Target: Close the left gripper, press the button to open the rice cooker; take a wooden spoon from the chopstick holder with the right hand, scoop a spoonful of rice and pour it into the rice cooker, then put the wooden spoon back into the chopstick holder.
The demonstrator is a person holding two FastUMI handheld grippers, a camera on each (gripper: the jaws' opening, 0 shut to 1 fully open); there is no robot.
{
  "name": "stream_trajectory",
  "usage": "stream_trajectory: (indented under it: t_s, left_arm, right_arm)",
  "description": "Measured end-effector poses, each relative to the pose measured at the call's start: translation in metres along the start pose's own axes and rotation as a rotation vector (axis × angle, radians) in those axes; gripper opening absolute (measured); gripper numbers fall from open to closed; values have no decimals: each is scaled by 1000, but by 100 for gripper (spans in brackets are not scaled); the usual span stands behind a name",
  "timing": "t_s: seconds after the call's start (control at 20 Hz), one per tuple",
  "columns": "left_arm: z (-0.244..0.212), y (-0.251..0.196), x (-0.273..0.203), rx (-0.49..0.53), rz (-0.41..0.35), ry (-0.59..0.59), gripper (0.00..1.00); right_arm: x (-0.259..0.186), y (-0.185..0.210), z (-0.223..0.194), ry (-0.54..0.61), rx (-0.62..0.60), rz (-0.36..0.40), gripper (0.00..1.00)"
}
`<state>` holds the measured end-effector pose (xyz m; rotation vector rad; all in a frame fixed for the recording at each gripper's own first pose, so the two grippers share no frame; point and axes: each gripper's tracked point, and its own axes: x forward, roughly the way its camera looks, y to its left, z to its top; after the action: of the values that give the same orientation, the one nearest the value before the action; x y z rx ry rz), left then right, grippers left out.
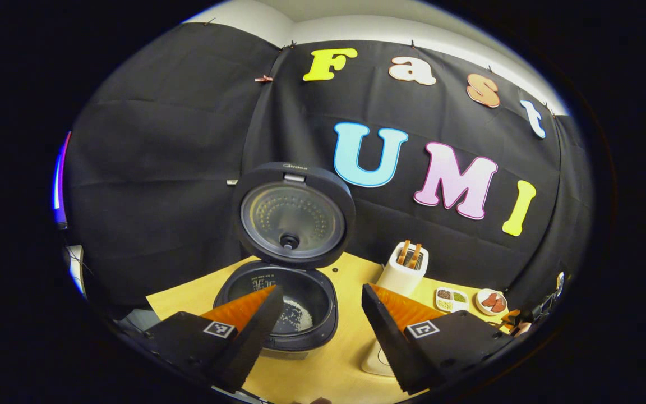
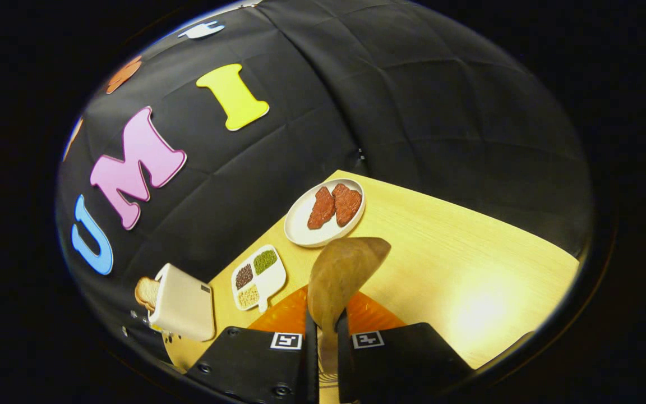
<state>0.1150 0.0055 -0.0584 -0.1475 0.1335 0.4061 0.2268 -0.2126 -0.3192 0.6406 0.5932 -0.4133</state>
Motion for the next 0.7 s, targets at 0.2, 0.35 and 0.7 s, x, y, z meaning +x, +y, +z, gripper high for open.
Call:
stream_trajectory:
  t_s: [0.2,0.35,0.7]
  left_arm:
    - [31,13,4,35,26,-71,95]
    - [61,23,10,94,46,-130,95]
    - [136,8,28,241,-70,-318,95]
  right_arm:
    - [-14,11,-4,-8,-51,35,20]
    - [-28,12,6,-34,-77,38,28]
    - [-84,-9,23,-105,-158,3,71]
